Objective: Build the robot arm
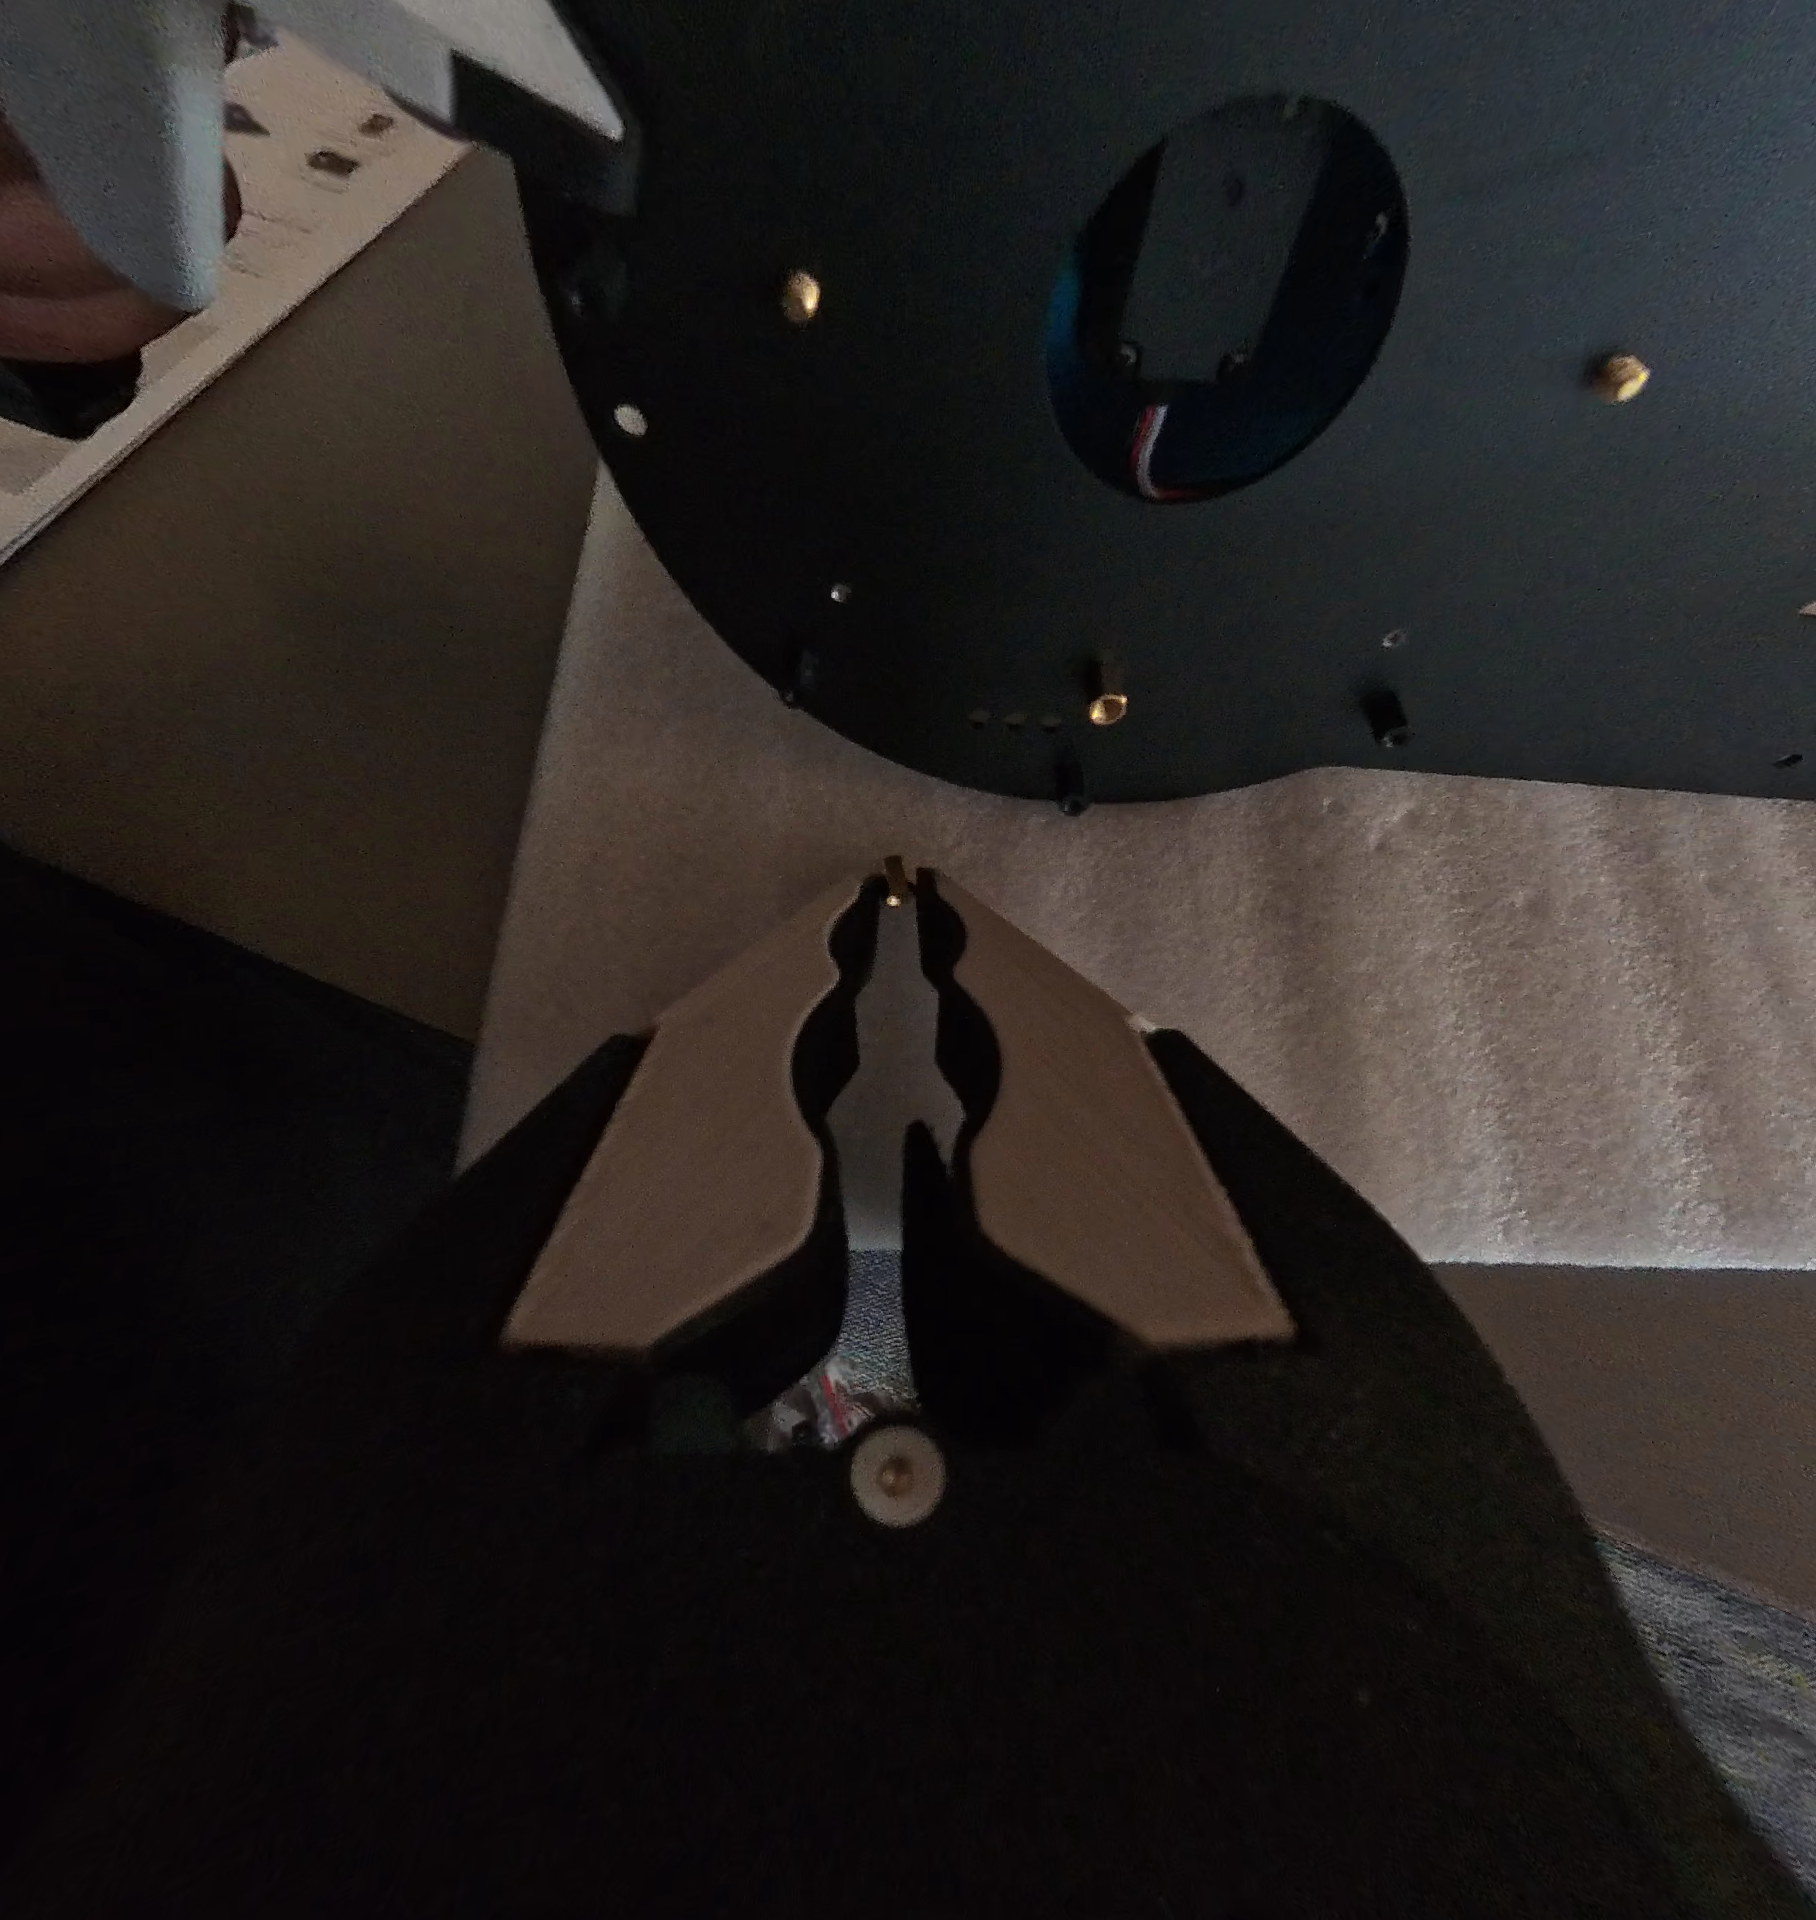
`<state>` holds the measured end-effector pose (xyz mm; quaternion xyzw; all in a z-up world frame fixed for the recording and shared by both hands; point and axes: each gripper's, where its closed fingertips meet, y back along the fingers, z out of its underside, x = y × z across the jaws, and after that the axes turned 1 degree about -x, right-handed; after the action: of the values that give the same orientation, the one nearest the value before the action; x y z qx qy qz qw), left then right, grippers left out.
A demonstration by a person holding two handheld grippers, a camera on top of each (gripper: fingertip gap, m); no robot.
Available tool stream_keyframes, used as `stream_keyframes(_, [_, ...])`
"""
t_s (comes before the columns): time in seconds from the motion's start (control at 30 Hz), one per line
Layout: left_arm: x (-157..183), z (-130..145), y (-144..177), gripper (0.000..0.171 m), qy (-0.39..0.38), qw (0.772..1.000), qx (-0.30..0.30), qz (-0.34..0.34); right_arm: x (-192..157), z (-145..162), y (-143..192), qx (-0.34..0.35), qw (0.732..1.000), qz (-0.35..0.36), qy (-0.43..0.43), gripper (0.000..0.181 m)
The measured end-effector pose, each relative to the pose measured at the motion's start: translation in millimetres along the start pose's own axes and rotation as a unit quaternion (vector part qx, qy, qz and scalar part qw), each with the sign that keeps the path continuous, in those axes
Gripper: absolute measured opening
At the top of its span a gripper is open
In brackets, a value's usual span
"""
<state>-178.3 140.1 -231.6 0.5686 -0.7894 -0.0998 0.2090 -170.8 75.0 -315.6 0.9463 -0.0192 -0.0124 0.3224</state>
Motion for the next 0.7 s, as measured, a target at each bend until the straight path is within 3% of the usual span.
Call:
stream_keyframes(0.13, [0, 0, 0, 0.080, 0.001, 1.000, 0.002, 0.001, -3, -6, 2, -0.001, 1.000, -0.004, -0.004, 0.006])
stream_keyframes(0.4, [0, 0, 0, 0.080, 0.000, 1.000, 0.003, 0.001, -8, -74, 27, 0.029, 0.999, 0.011, 0.027, 0.005])
stream_keyframes(0.7, [0, 0, 0, 0.079, 0.001, 1.000, 0.007, 0.001, -9, -81, 22, -0.006, 0.999, 0.004, 0.049, 0.006])
